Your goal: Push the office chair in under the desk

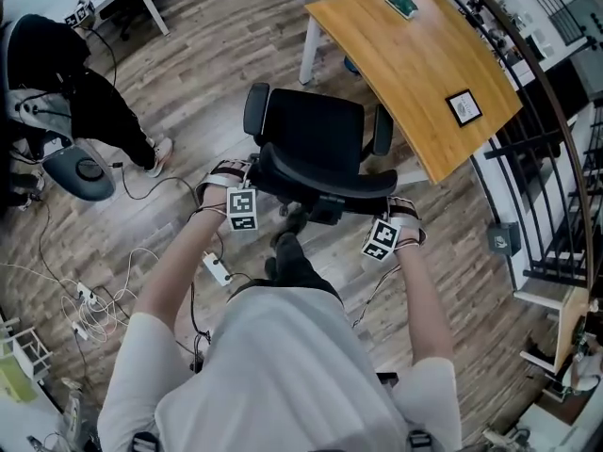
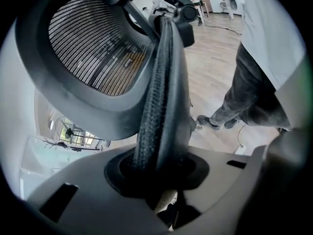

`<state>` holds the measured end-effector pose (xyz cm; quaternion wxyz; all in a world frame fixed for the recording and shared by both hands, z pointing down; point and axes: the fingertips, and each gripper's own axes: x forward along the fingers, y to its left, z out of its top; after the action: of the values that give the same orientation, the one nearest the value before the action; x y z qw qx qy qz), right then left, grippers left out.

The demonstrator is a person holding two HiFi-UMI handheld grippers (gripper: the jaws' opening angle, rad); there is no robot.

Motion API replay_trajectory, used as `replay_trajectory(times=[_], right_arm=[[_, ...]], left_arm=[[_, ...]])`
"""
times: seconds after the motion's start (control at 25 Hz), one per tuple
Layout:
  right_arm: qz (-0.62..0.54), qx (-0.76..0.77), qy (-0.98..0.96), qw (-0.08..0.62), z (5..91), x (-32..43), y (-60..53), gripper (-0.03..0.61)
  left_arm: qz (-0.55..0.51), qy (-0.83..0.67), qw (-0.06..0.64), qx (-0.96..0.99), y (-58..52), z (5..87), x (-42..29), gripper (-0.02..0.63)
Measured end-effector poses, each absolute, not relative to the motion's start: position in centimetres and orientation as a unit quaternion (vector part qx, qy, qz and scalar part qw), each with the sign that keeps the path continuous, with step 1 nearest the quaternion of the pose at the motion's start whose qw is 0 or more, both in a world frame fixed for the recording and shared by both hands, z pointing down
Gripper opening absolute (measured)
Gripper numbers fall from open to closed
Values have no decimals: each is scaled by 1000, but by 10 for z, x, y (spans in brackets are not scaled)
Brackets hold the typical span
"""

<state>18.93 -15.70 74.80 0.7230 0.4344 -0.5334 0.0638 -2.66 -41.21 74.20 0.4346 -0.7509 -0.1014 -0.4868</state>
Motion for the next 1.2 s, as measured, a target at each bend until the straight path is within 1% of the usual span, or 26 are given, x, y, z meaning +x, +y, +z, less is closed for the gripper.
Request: replay_trajectory(times=[0.56, 0.96, 1.2], right_arm=[[108, 465, -506, 719, 743, 255, -204, 64], [147, 487, -485, 711, 739, 310, -247, 64], [175, 505, -465, 706, 737, 328, -260, 64]], left_arm=[[-462, -151, 462, -742, -483, 736, 73, 99], [-440, -193, 484, -732, -544, 732, 158, 100], [-420, -218, 503, -723, -570, 730, 199, 100]])
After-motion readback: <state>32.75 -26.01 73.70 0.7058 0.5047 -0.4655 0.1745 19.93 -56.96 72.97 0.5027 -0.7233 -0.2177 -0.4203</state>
